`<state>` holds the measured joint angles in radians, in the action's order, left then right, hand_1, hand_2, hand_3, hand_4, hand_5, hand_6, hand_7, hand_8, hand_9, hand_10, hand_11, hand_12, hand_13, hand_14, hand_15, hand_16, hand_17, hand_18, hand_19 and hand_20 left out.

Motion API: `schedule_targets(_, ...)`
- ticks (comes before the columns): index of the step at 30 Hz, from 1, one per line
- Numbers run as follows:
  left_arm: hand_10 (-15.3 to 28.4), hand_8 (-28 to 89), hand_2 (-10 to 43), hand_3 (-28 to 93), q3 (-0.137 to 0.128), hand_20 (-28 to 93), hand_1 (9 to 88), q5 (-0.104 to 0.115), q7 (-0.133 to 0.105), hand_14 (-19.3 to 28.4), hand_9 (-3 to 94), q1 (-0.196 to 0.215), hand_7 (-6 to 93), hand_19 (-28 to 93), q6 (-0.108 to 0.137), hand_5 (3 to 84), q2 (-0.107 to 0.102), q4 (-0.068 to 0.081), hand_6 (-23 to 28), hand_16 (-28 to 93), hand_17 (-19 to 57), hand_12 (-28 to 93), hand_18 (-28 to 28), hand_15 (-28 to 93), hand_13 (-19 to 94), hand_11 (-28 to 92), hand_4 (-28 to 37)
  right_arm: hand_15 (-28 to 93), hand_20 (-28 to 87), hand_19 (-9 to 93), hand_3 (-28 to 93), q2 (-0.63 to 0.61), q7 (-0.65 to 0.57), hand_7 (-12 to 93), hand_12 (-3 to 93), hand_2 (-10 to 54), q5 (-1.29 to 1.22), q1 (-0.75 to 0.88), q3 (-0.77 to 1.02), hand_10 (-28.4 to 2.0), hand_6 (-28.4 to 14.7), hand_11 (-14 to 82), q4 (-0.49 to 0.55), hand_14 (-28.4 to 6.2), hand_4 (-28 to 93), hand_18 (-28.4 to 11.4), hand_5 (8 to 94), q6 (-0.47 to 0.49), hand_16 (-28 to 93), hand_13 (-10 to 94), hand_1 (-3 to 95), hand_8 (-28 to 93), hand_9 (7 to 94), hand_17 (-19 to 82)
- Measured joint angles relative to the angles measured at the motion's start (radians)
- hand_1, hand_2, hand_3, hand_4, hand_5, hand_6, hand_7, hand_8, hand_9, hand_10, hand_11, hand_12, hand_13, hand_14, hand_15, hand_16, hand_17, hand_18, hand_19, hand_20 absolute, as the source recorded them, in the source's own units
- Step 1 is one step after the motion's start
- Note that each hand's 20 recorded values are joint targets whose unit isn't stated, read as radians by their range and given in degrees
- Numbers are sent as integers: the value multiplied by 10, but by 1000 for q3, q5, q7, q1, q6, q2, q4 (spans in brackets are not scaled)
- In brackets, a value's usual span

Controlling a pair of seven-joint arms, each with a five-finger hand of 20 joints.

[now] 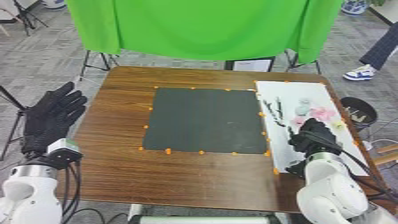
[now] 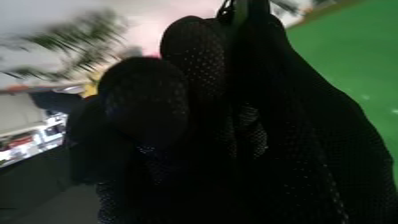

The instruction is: Arrange flowers

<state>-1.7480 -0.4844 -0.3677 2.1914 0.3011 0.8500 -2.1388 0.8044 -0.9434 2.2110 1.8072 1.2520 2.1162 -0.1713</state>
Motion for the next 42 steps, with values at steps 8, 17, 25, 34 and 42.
schedule_targets(8, 168, -68, 89, 709, -7, 93, 278, 7, -3, 165, 356, 12, 121, 345, 2, 426, 0, -2, 104, -60, -62, 137, 155, 360, 226, 231, -283, 454, 376, 820, 745, -2, 7, 536, 528, -95, -22, -71, -34, -71, -94, 226, 36, -44, -28, -143, 727, 6, 459, 937, 534, 200, 937, 706)
schedule_targets(17, 169, -68, 95, 705, -79, 93, 270, 63, -29, 168, 352, 61, 117, 343, 21, 423, -15, -11, 102, -59, -61, 135, 154, 357, 222, 225, -283, 456, 374, 820, 743, 76, 14, 540, 523, -95, -33, -313, -284, -70, -93, 230, -28, -44, -25, -140, 725, 11, 461, 937, 535, 198, 937, 709)
schedule_targets(25, 167, -64, 100, 702, -183, 92, 262, 118, -33, 166, 346, 133, 105, 336, 12, 416, -44, -12, 102, -58, -63, 135, 153, 342, 217, 210, -283, 458, 372, 822, 745, 205, 36, 541, 521, -95, -47, -517, -477, -69, -93, 232, -125, -44, -25, -140, 725, 23, 459, 937, 534, 197, 937, 710)
schedule_targets(34, 167, -62, 101, 702, -161, 95, 261, 117, -15, 167, 344, 122, 104, 335, 6, 414, -64, -8, 101, -51, -64, 139, 153, 337, 215, 209, -283, 460, 368, 822, 745, 345, 33, 542, 513, -95, -100, -657, -579, -72, -92, 240, -280, -44, -22, -140, 727, 59, 453, 937, 533, 194, 937, 714)
schedule_targets(42, 168, -62, 101, 701, -143, 96, 263, 118, -15, 166, 344, 111, 104, 333, 11, 414, -86, -8, 101, -49, -64, 139, 152, 336, 214, 208, -283, 465, 362, 823, 744, 463, -7, 540, 505, -95, -89, -722, -654, -71, -92, 243, -417, -44, -22, -141, 731, 84, 445, 937, 534, 194, 937, 718)
